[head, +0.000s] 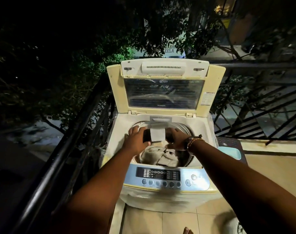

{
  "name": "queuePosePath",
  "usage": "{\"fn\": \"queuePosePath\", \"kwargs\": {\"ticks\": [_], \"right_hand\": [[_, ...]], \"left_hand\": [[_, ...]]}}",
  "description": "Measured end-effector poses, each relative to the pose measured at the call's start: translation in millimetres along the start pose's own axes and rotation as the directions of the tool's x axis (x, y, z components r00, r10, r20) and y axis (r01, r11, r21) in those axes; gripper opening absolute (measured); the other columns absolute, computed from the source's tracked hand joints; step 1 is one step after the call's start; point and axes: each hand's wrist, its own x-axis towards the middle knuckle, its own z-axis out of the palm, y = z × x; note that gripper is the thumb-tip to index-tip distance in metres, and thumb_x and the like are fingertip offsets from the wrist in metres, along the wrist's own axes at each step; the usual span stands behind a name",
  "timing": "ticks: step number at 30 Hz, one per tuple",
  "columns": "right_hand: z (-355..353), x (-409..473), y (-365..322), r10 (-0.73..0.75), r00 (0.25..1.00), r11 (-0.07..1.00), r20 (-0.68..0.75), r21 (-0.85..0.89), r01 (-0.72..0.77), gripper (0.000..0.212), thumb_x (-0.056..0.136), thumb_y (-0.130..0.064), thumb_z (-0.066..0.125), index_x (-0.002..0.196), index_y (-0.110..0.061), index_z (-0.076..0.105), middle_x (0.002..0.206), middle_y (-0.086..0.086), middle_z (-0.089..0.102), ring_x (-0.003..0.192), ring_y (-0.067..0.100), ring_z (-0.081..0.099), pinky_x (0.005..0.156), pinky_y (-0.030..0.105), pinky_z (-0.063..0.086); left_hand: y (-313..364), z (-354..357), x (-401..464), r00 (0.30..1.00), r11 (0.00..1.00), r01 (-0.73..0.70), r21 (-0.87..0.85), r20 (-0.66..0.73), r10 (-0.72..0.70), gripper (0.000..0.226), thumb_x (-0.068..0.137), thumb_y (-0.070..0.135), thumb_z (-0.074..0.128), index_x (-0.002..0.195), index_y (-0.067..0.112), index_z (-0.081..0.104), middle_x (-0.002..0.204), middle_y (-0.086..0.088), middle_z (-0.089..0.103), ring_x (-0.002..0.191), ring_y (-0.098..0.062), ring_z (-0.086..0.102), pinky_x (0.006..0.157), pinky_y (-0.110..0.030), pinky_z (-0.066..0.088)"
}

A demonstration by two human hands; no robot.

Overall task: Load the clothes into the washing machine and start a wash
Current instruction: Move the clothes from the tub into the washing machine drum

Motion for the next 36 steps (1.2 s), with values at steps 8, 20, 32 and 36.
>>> {"fn": "queuePosePath", "kwargs": {"ticks": [8, 20, 32, 36], "right_hand": [[-19.5, -3.6, -24.4, -0.024, 0.993, 0.998, -0.112, -0.066, 0.017, 0.104, 0.081, -0.050, 0.075, 0.159, -0.026, 0.011, 0.157, 0.013, 0.031, 0.141, 0.035, 0.038, 0.114, 0.045, 0.036], [-50.8, -140.8, 82.2, 0.232, 0.943, 0.968, -0.240, -0.041, -0.249, 0.105, 0.082, -0.059, 0.070, 0.158, -0.021, 0.009, 0.161, 0.014, 0.025, 0.141, 0.034, 0.039, 0.113, 0.044, 0.038], [-20.3, -329.6, 247.9, 0.489, 0.835, 0.871, -0.253, 0.083, -0.485, 0.109, 0.080, -0.067, 0.066, 0.159, -0.026, 0.004, 0.163, 0.014, 0.022, 0.144, 0.034, 0.035, 0.114, 0.048, 0.038], [13.9, -371.9, 315.1, 0.508, 0.836, 0.861, -0.207, 0.142, -0.488, 0.106, 0.081, -0.069, 0.064, 0.158, -0.027, 0.005, 0.162, 0.012, 0.023, 0.143, 0.035, 0.036, 0.112, 0.051, 0.038]], "left_hand": [[10.3, -18.0, -6.2, 0.996, 0.996, -0.082, 0.042, -0.021, 0.083, 0.073, 0.085, 0.046, 0.069, 0.147, 0.030, 0.035, 0.157, -0.005, 0.025, 0.147, -0.028, 0.017, 0.117, -0.054, 0.024], [95.5, 2.2, -9.8, 0.924, 0.927, -0.367, -0.075, -0.145, 0.354, 0.059, 0.081, 0.040, 0.072, 0.136, 0.030, 0.052, 0.145, -0.007, 0.044, 0.138, -0.030, 0.035, 0.111, -0.045, 0.038], [334.5, 102.2, -83.2, 0.730, 0.719, -0.673, -0.172, 0.005, 0.684, 0.056, 0.082, 0.040, 0.071, 0.135, 0.034, 0.052, 0.148, -0.004, 0.038, 0.141, -0.029, 0.031, 0.103, -0.049, 0.045], [385.0, 155.5, -105.0, 0.750, 0.751, -0.649, -0.121, 0.061, 0.658, 0.057, 0.082, 0.042, 0.071, 0.135, 0.033, 0.052, 0.146, -0.006, 0.041, 0.138, -0.029, 0.034, 0.103, -0.051, 0.045]]}}
